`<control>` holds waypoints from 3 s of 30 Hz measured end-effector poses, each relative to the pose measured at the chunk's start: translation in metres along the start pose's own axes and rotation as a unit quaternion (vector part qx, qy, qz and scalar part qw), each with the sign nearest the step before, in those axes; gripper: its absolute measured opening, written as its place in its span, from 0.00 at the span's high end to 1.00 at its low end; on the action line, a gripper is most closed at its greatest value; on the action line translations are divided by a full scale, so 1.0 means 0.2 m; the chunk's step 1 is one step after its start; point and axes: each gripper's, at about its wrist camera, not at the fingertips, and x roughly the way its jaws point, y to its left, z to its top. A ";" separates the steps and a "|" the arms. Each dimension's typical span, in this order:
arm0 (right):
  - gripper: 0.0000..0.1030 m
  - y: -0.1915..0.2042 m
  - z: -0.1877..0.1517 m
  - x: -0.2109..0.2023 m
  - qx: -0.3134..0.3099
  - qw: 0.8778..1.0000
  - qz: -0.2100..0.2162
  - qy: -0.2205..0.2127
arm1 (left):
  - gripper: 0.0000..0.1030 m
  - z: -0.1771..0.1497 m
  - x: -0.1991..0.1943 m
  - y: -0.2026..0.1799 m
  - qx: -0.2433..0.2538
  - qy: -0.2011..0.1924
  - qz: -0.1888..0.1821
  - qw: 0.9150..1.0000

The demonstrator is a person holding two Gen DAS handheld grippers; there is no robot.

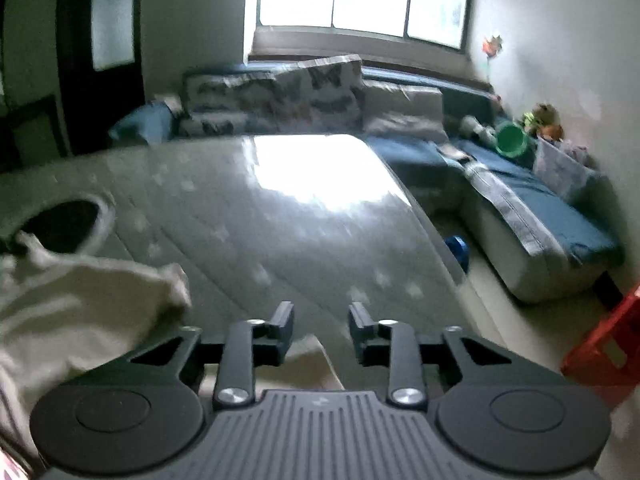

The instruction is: Fold clothes

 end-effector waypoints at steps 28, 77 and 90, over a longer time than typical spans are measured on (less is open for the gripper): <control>0.90 0.16 0.07 0.59 0.141 0.967 0.198 0.073 | 0.83 -0.01 -0.04 -0.05 0.017 -0.022 -0.112 0.993; 0.70 0.06 -0.10 0.35 0.093 0.956 0.257 0.107 | 0.84 -0.33 -0.25 -0.09 0.078 0.031 -0.154 0.985; 0.78 0.11 -0.10 0.32 0.069 0.961 0.251 0.096 | 0.51 -0.34 -0.23 -0.11 0.075 0.050 -0.149 0.985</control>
